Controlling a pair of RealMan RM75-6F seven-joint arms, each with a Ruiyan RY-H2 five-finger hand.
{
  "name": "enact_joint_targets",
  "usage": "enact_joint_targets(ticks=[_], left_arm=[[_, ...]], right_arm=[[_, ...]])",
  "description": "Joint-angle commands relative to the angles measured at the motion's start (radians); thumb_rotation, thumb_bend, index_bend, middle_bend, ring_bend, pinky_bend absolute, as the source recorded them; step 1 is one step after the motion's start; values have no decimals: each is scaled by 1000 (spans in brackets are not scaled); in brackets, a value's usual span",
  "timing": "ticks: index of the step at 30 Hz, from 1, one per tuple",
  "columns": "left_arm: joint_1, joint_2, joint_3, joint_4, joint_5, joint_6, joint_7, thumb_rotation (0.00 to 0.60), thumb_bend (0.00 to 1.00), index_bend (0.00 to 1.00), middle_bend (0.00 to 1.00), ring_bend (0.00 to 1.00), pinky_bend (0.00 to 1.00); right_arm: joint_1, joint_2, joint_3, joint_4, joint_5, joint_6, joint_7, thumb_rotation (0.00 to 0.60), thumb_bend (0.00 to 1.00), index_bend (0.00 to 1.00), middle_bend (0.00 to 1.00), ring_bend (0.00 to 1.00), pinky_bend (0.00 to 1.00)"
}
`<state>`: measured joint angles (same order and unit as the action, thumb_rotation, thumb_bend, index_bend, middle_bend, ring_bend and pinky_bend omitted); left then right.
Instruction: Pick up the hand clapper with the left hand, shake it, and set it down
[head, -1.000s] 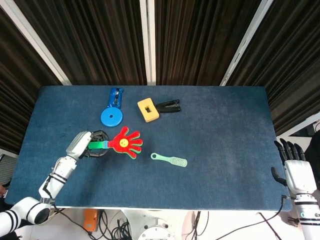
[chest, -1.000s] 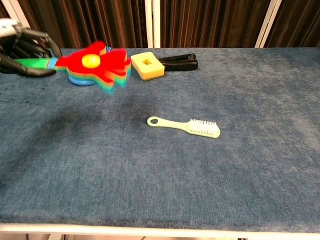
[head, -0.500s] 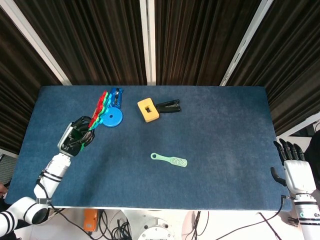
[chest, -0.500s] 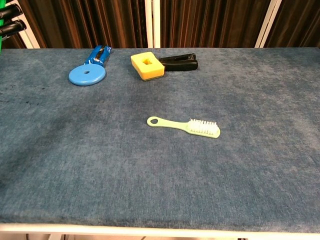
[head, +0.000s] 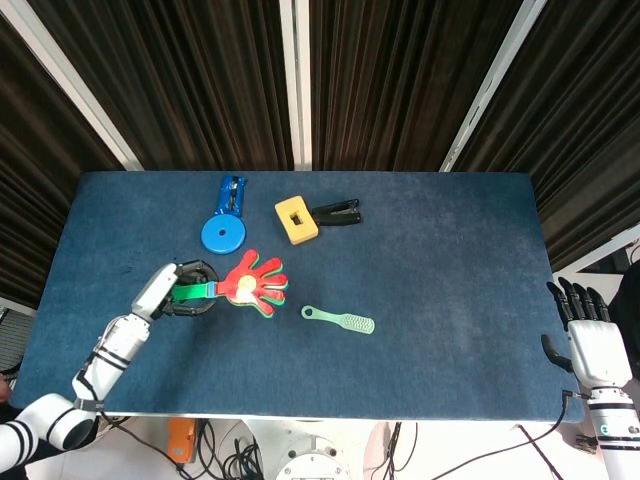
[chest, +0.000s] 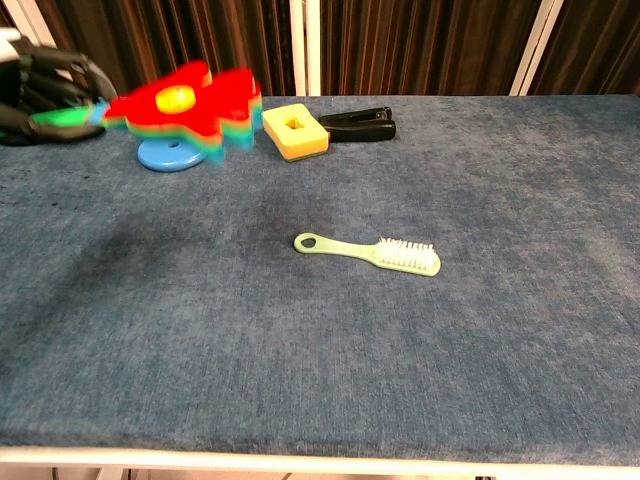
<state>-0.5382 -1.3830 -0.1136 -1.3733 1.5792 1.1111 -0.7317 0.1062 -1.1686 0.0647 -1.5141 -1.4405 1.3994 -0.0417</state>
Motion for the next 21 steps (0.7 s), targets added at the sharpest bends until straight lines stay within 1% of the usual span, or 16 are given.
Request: enact_joint_targets(ticks=[1,6,11,17,19,21], left_arm=[[-13,-33,39,24,-28,-48,264,600,428,612,678,891,946],[-12,-46,49,36,-18,-24,255,600,427,612,677,891,946],[-14,-61,60,52,-18,-23,216,600,427,612,677,891,946],[-17,-110,69,124,-28,-27,206,600,420,612,680,886,941],[-18,-123,69,145,-31,-24,204,600,413,611,676,866,923],[-18,-135,71,168,-27,-16,214,600,382,601,659,804,866]], right_arm=[[0,0,0,0,0,0,0,600,327,0,0,0,0],[0,0,0,0,1,0,-1,600,327,0,0,0,0],[1,-3,-1,2,2,-4,-3,600,327,0,0,0,0],[0,-2,1,0,5,-2,-5,600,327,0,0,0,0],[0,-1,1,-1,6,-3,-5,600,327,0,0,0,0],[1,-1,2,0,6,-4,-5,600,327,0,0,0,0]])
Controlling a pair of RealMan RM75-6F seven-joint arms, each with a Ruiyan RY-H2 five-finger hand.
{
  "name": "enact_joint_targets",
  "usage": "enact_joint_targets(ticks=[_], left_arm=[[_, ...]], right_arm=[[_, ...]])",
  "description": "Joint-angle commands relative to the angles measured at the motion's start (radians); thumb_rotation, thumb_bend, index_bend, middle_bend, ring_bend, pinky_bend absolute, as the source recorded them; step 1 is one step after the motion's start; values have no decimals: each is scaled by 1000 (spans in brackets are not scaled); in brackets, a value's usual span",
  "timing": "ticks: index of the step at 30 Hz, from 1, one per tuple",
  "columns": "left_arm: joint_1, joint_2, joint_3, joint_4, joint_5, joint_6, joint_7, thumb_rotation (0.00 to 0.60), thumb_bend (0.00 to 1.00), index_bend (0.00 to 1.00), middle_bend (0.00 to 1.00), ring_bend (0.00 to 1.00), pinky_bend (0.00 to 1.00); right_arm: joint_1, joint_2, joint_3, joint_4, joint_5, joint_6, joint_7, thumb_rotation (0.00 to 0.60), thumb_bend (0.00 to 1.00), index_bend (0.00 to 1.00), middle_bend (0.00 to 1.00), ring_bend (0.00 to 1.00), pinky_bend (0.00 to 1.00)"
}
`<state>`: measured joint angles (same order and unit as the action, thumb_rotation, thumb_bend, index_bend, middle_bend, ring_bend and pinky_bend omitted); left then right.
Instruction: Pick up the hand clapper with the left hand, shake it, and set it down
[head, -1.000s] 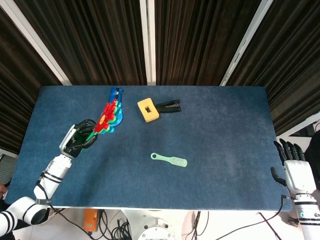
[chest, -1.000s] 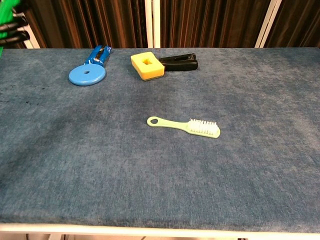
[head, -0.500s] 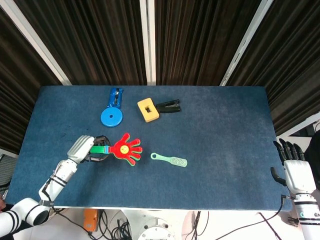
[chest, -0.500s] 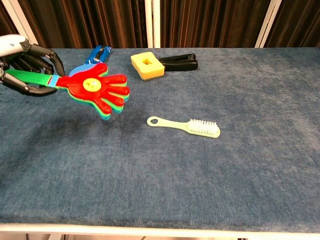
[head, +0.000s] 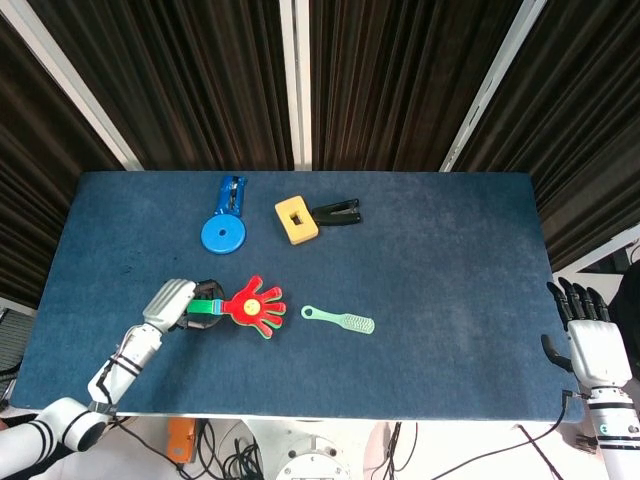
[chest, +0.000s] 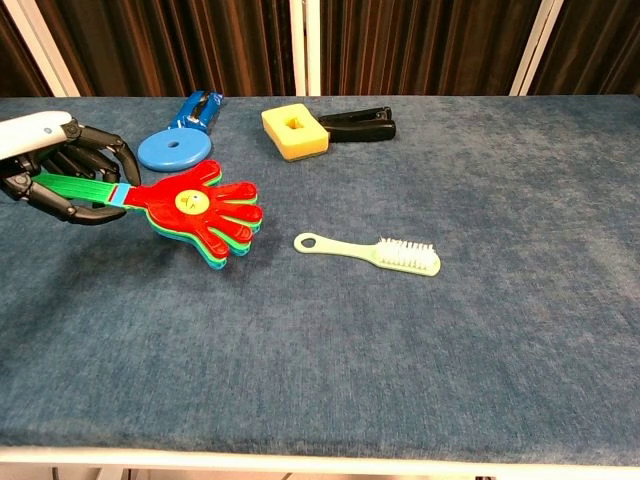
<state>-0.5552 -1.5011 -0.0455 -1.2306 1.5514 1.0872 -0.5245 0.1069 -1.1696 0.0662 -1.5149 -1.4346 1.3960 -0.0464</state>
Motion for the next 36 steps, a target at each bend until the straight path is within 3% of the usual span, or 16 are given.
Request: enact_joint_targets(ticks=[1,3,5,7,9,19,24,29,36], left_arm=[[-2,-18,8,32,4,5,13,600,338,571,619,701,767],[-10,-9,23,34,10,-16,30,600,256,442,469,430,529],[-13,2,31,29,13,-25,37,600,194,274,240,131,258],[-12,9,32,25,11,-21,44,600,167,160,81,12,92],[-2,15,23,21,5,6,53,600,156,84,7,0,12],[106,157,12,-118,-56,148,215,600,136,44,0,0,0],[225,242,18,-191,-115,293,438,600,135,44,0,0,0],[336,265,49,-180,-134,427,676,600,151,45,0,0,0],[434,266,74,-188,-147,489,668,600,148,46,0,0,0]], right_arm=[[1,0,1,1,1,-1,0,600,327,0,0,0,0],[1,-1,1,2,2,-2,1,600,327,0,0,0,0],[2,-2,1,4,2,-3,2,600,327,0,0,0,0],[1,-3,1,5,1,-2,3,600,327,0,0,0,0],[0,-2,1,5,1,1,5,600,327,0,0,0,0],[-4,1,-3,-6,-18,18,4,600,327,0,0,0,0],[-3,-4,-4,-17,-29,26,-12,600,327,0,0,0,0],[3,-32,-14,-4,-31,8,-18,600,327,0,0,0,0],[-4,-43,-19,7,-39,20,-20,600,327,0,0,0,0]])
